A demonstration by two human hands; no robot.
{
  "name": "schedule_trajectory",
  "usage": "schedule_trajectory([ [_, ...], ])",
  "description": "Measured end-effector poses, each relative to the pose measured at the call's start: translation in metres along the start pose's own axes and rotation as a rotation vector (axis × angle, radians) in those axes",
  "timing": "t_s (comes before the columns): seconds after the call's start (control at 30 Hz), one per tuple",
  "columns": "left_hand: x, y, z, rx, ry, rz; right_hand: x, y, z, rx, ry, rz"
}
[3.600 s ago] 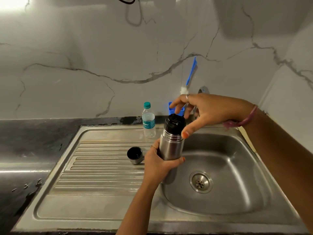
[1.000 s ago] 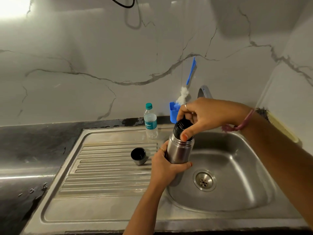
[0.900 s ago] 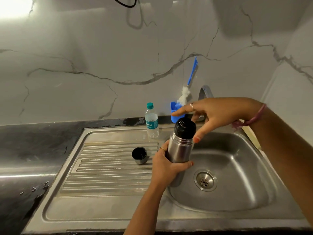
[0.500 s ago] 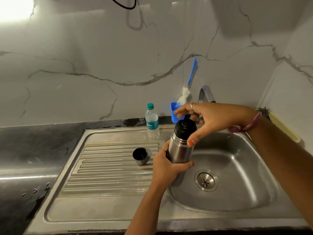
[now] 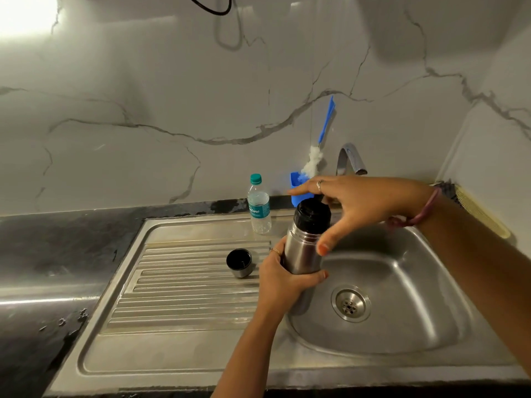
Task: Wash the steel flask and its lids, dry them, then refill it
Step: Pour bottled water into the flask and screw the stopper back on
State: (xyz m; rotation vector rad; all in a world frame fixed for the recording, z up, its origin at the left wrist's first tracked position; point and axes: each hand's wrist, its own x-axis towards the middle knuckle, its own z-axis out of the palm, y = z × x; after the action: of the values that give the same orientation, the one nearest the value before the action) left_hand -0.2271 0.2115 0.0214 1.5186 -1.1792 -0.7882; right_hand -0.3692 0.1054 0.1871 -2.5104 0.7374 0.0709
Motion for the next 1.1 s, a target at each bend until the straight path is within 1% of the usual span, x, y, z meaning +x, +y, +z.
schedule_trajectory([
  [0.03, 0.000, -0.001, 0.000, 0.005, 0.002, 0.002, -0.002, 0.001, -0.004, 0.027, -0.058, -0.041],
  [0.07, 0.001, -0.001, 0.000, 0.009, 0.004, 0.002, -0.002, 0.002, -0.006, 0.005, -0.078, -0.082],
  [0.1, 0.001, -0.002, 0.000, 0.012, 0.007, 0.002, -0.001, 0.004, -0.007, -0.024, -0.062, -0.110],
  [0.13, 0.002, -0.002, 0.000, 0.014, 0.009, 0.001, 0.000, 0.004, -0.007, -0.029, -0.027, -0.118],
  [0.23, 0.003, -0.003, 0.000, 0.026, 0.004, -0.003, 0.001, 0.002, -0.003, 0.034, 0.099, -0.062],
  [0.33, 0.002, -0.002, -0.001, 0.019, 0.003, 0.001, 0.006, 0.002, 0.006, -0.030, 0.205, -0.030],
  [0.4, 0.002, -0.001, -0.001, 0.023, -0.005, 0.006, 0.006, 0.001, 0.008, -0.049, 0.232, -0.024],
  [0.43, 0.002, 0.000, -0.001, 0.021, -0.006, 0.007, 0.005, 0.002, 0.006, -0.019, 0.206, -0.022],
  [0.5, 0.002, 0.000, -0.001, 0.022, -0.009, 0.009, 0.001, 0.002, -0.001, 0.064, 0.076, -0.033],
  [0.53, 0.002, 0.000, -0.001, 0.025, -0.009, 0.011, -0.001, 0.001, -0.004, 0.064, 0.010, -0.047],
  [0.57, 0.002, -0.001, -0.001, 0.025, -0.006, 0.013, -0.002, 0.001, -0.006, 0.032, -0.017, -0.064],
  [0.63, 0.003, -0.001, -0.002, 0.026, 0.000, 0.014, -0.002, -0.001, -0.004, -0.016, 0.037, -0.085],
  [0.73, 0.003, -0.002, -0.002, 0.025, -0.003, -0.002, 0.000, -0.002, 0.006, 0.025, 0.175, -0.052],
  [0.87, 0.002, -0.004, -0.004, 0.028, 0.005, 0.001, 0.003, 0.003, 0.020, 0.063, 0.307, -0.046],
  [0.93, 0.001, -0.004, -0.005, 0.032, 0.007, 0.009, 0.004, 0.006, 0.024, 0.030, 0.335, -0.074],
  [1.0, 0.001, -0.004, -0.005, 0.037, 0.006, 0.016, 0.004, 0.008, 0.026, -0.051, 0.310, -0.127],
  [1.03, 0.001, -0.004, -0.005, 0.041, 0.004, 0.022, 0.005, 0.009, 0.027, -0.146, 0.301, -0.168],
  [1.1, 0.000, -0.002, -0.006, 0.044, -0.001, 0.031, 0.009, 0.014, 0.029, -0.402, 0.337, -0.283],
])
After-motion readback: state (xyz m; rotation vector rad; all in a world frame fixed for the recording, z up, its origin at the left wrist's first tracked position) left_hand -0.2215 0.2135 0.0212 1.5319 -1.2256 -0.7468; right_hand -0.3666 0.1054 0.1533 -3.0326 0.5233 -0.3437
